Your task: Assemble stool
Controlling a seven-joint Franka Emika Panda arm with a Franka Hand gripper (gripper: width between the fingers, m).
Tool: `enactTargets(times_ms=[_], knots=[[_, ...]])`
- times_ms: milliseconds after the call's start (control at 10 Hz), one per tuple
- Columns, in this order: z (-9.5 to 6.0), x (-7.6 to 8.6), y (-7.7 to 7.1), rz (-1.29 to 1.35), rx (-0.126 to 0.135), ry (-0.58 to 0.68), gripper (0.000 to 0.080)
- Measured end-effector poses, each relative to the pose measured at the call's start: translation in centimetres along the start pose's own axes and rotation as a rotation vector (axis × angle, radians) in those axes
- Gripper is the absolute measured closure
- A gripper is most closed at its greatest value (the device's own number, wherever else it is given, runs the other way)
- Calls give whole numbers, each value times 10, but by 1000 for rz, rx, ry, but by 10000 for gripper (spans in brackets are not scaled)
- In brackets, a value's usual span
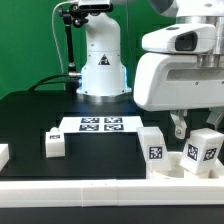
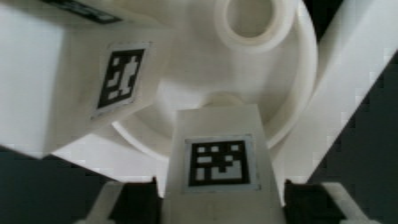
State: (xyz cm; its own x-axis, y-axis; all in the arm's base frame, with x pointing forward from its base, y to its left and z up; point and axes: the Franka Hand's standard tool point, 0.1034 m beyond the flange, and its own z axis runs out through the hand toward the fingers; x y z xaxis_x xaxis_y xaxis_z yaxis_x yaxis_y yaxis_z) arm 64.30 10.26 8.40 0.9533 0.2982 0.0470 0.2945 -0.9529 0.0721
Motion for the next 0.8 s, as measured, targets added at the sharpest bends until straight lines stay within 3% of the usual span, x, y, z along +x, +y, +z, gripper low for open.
enactTargets(times_ms=[100, 400, 800], knots=[[0, 0, 0, 61, 2, 1, 461], [1, -2, 2, 421, 51, 24, 461], [1, -1, -1, 815, 68, 14, 461]])
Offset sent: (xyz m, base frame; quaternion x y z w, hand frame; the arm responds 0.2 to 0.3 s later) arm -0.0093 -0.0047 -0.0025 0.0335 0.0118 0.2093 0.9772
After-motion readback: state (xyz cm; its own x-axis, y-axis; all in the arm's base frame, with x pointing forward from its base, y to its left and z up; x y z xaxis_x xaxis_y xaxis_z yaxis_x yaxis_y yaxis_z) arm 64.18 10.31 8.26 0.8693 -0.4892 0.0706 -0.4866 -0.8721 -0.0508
